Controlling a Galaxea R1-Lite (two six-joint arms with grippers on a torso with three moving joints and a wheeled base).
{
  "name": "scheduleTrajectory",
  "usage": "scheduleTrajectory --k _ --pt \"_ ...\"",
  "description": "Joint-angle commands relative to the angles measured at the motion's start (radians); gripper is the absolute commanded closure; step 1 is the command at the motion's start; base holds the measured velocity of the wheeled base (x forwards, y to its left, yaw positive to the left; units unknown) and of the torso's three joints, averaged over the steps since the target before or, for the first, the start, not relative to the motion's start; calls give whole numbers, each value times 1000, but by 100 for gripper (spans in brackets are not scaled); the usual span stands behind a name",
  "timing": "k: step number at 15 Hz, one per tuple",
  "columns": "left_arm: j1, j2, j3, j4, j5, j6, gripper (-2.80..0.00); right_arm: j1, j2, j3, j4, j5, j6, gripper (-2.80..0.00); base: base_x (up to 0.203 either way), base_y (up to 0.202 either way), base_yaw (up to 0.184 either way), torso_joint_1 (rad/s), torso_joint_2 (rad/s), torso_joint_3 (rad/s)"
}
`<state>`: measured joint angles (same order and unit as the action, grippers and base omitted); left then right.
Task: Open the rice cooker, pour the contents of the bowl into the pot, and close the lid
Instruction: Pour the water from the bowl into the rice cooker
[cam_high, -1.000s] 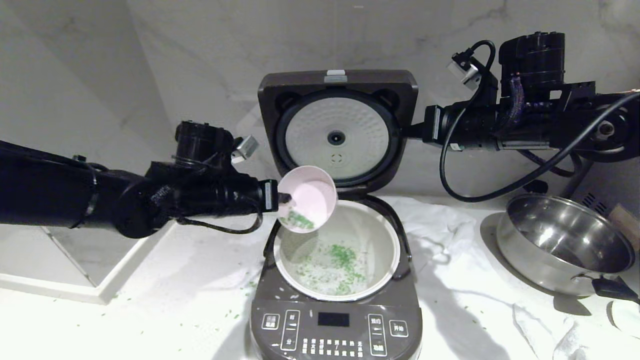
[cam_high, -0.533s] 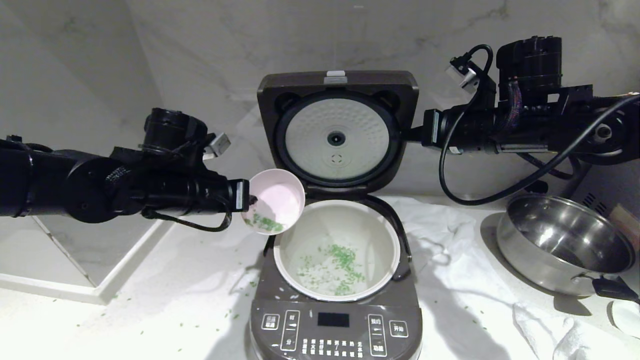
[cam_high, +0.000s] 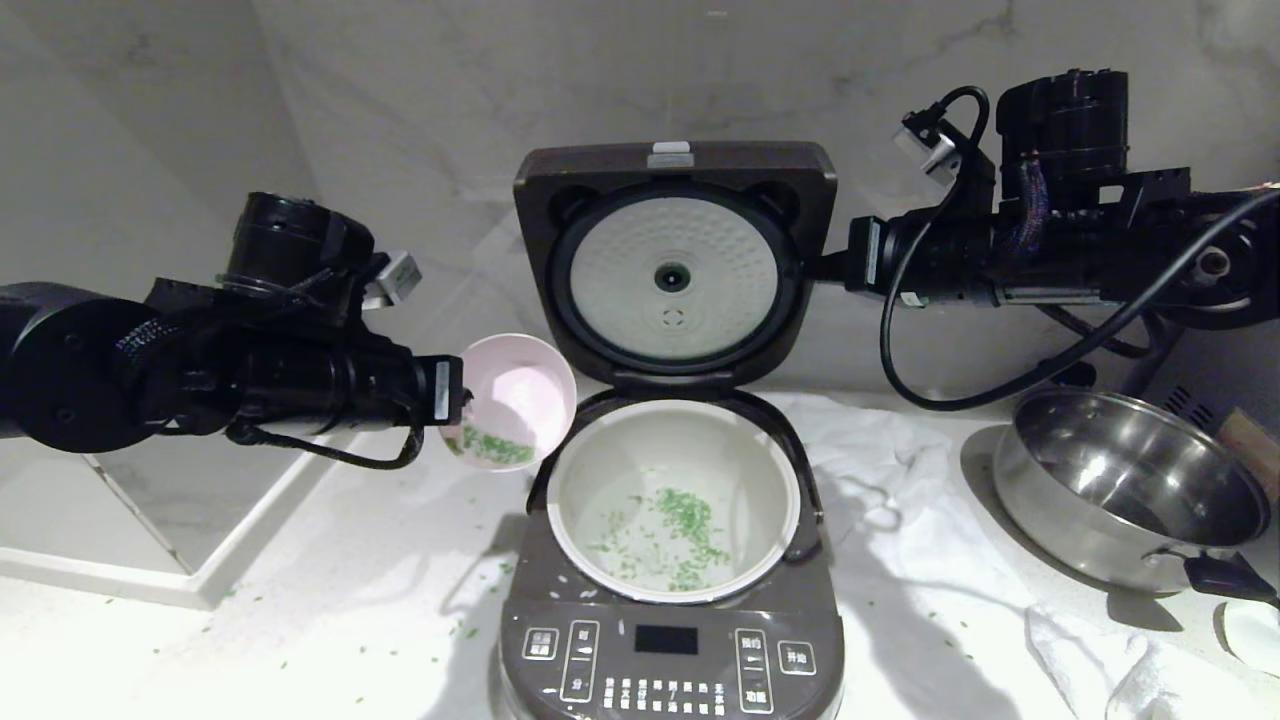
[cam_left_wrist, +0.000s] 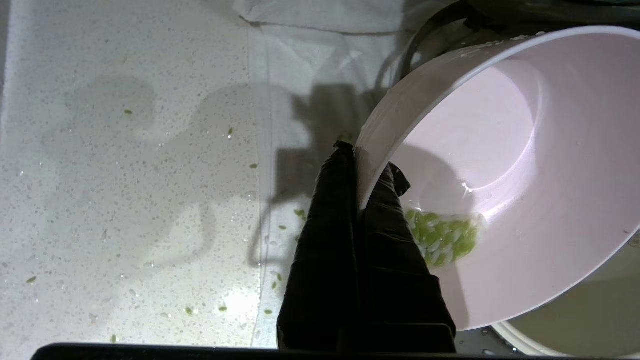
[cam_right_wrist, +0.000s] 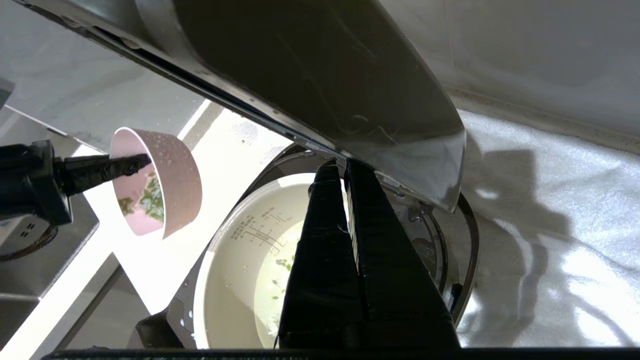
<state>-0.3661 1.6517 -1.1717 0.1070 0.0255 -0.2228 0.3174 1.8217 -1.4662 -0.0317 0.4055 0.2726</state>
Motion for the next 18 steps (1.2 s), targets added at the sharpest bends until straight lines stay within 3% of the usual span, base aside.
scheduleTrajectory --k 1,3,7,10,18 --pt "-11 -17 -2 0 6 -1 0 5 -7 0 -1 3 2 0 0 0 0 0 0 0" --pt "3 -44 -9 0 20 0 0 5 -12 4 -1 3 2 0 0 0 0 0 0 0" --pt "4 -55 -1 2 187 -1 0 8 -13 6 -1 3 2 0 0 0 0 0 0 0" --pt "17 -68 4 7 191 -3 0 15 -15 13 -1 3 2 0 0 0 0 0 0 0" --pt "154 -69 32 14 185 -1 0 29 -71 54 -1 1 3 0 0 0 0 0 0 0"
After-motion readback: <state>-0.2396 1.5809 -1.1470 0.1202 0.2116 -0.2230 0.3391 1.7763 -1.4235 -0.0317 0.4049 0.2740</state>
